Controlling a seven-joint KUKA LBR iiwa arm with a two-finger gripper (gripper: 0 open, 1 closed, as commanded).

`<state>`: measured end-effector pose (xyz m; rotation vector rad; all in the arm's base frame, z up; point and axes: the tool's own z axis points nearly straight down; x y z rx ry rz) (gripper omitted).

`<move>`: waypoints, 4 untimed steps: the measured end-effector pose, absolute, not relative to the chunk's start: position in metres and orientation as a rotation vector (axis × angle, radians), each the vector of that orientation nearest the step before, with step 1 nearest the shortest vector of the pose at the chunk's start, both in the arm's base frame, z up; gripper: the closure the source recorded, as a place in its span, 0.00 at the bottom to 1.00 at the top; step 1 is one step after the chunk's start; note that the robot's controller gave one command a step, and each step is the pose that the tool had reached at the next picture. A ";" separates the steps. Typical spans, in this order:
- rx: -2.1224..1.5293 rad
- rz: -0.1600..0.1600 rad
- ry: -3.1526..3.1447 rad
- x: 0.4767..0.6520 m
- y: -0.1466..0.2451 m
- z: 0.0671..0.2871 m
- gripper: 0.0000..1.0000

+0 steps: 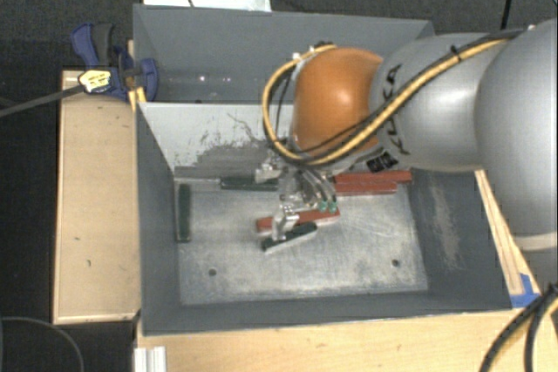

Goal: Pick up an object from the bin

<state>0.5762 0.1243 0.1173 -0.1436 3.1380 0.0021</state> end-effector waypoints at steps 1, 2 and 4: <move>-0.304 0.016 3.121 0.583 0.082 0.083 0.00; -0.303 0.007 3.113 0.584 0.083 0.084 1.00; -0.304 0.005 3.121 0.581 0.083 0.087 1.00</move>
Offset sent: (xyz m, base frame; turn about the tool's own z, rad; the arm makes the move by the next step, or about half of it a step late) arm -0.0231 -0.0622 -0.0473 -0.0998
